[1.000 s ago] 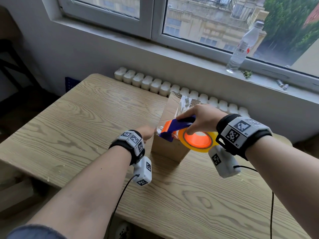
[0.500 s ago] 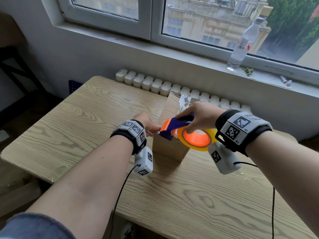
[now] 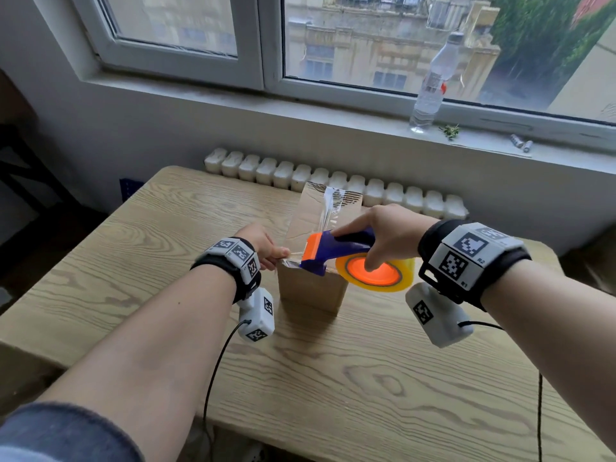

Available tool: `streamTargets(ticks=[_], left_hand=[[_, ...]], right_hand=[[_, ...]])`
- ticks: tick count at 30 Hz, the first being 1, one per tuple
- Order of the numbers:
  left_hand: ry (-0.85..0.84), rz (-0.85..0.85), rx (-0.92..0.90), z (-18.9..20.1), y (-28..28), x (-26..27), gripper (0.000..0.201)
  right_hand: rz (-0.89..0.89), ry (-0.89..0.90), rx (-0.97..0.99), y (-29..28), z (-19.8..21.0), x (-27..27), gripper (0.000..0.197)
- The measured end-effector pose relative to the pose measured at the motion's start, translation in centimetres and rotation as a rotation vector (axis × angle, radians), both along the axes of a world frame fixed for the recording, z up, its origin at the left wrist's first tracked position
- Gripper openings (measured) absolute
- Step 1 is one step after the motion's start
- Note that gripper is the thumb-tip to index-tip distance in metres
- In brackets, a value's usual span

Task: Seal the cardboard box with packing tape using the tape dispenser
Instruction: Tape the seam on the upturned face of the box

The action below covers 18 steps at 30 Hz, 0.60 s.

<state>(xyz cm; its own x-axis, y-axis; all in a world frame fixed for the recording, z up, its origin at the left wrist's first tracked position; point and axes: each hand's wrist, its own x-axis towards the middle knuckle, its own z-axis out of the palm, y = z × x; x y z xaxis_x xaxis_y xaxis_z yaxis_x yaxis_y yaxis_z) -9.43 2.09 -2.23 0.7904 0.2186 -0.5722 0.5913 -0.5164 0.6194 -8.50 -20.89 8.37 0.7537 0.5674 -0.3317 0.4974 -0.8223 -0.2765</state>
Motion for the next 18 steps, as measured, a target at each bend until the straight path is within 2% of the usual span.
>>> streamTargets(ticks=[10, 18], left_hand=[[0.030, -0.015, -0.008, 0.3, -0.1, 0.0, 0.029], [0.022, 0.005, -0.042, 0.6, -0.6, -0.1, 0.031]], right_hand=[[-0.094, 0.049, -0.027, -6.3, 0.6, -0.2, 0.077], [-0.087, 0.041, -0.044, -6.5, -0.6, -0.8, 0.077]])
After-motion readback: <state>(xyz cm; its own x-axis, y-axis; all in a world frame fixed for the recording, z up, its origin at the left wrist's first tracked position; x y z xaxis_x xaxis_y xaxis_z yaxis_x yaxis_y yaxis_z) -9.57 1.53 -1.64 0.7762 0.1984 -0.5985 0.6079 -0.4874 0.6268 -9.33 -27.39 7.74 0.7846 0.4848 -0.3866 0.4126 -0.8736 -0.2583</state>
